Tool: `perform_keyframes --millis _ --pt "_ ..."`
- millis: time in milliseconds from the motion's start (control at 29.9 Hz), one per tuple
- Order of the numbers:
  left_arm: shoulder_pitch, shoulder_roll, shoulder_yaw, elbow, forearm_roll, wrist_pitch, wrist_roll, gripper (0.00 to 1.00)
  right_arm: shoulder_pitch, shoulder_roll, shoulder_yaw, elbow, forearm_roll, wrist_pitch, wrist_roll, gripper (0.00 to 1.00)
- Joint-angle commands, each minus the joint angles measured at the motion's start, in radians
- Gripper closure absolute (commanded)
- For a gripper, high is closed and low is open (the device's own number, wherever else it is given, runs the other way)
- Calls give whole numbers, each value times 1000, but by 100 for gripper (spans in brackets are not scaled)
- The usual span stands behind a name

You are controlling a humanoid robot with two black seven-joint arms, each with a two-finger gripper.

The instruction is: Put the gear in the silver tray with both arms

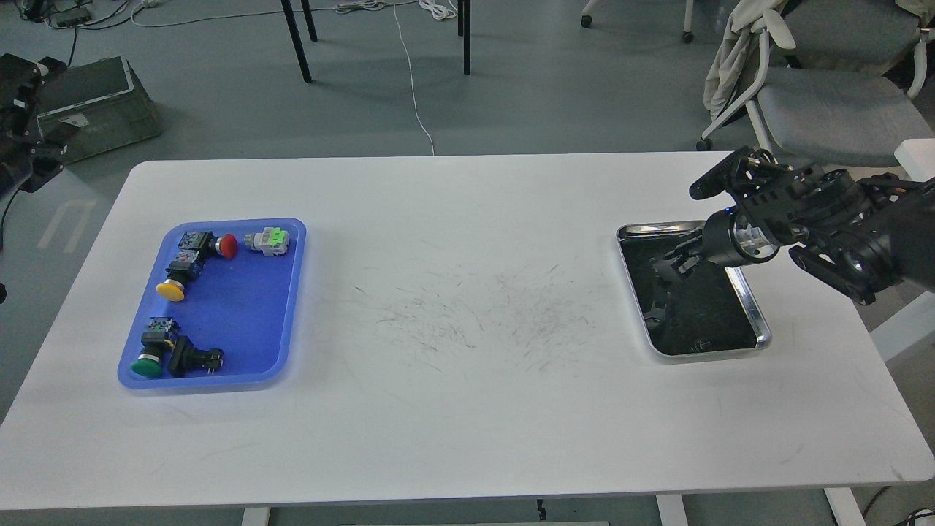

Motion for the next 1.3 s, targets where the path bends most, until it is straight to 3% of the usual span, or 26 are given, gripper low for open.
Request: perform_keyframes --millis 0,368,568,735,1003,1270 --pt "0 4 1 -1 2 0 0 1 22 -4 18 -6 118 2 0 17" --pt "0 3 -2 -5 -1 0 0 1 57 -93 152 -71 505 -11 0 13" --pt "6 3 -5 -2 -32 0 0 1 -3 -161 430 -82 683 -30 0 13" --pt "9 3 -16 -10 -105 0 0 1 -73 -164 552 -87 897 -53 0 13" --pt "11 -40 -59 -13 -147 0 0 1 -145 -155 571 -79 1356 -168 0 11" --pt "9 -86 -163 -12 -184 0 0 1 -162 -147 633 -21 1513 -197 -12 10"
